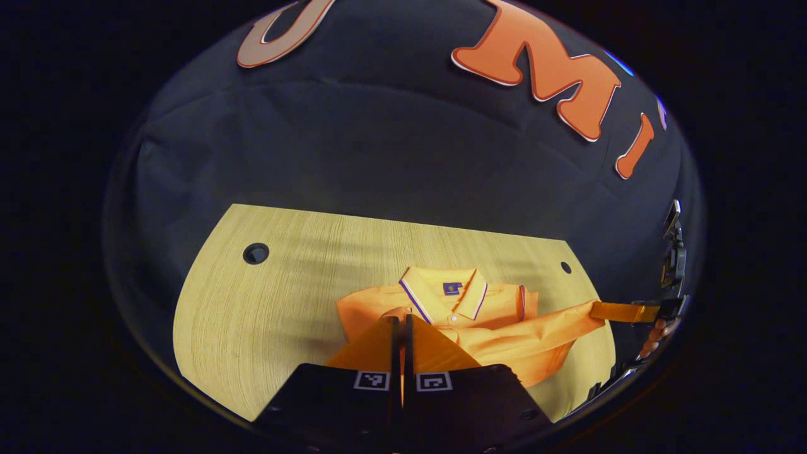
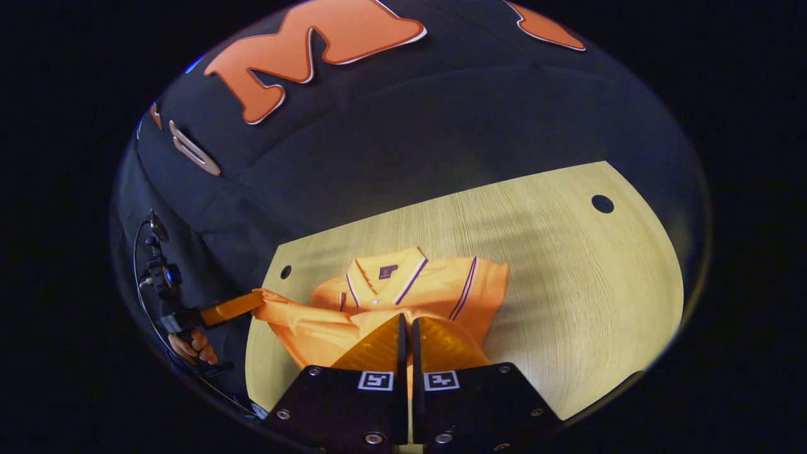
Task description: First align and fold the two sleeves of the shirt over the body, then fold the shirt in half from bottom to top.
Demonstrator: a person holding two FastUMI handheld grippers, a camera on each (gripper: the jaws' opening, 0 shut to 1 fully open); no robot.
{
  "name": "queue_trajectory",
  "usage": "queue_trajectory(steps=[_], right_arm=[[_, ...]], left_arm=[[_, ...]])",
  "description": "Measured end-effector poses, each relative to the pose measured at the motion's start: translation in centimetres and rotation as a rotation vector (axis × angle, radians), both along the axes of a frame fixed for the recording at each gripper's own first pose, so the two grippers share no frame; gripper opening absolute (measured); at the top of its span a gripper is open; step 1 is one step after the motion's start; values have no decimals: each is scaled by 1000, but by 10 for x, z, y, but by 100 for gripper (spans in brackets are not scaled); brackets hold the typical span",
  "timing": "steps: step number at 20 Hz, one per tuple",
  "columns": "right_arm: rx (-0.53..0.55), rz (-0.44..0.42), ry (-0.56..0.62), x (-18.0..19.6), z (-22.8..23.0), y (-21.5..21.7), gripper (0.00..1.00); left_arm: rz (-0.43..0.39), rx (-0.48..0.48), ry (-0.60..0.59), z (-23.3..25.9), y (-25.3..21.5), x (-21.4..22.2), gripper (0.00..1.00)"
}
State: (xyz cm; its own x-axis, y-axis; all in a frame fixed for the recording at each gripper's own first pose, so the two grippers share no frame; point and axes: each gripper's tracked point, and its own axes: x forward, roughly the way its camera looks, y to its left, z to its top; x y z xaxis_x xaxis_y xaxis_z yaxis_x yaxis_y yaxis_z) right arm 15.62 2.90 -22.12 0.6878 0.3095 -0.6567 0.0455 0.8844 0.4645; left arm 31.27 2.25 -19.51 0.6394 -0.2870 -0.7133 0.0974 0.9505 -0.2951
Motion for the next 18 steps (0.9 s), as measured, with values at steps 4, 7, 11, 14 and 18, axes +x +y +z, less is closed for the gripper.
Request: queue_trajectory(steps=[4,7,11,14,18], right_arm=[[-37,-15,16,47,-11,-5,4],[-44,-41,39,72,-25,-6,3],[-21,-84,66,86,-37,-5,4],[-62,-90,31,86,-34,-10,48],[-165,-89,-104,69,5,-21,90]], left_arm=[[-8,75,-15,-19,5,39,2],[-2,110,-2,-35,6,57,1],[2,152,-1,-48,11,80,2],[3,119,-19,-34,5,75,37],[65,140,-100,5,19,64,77]])
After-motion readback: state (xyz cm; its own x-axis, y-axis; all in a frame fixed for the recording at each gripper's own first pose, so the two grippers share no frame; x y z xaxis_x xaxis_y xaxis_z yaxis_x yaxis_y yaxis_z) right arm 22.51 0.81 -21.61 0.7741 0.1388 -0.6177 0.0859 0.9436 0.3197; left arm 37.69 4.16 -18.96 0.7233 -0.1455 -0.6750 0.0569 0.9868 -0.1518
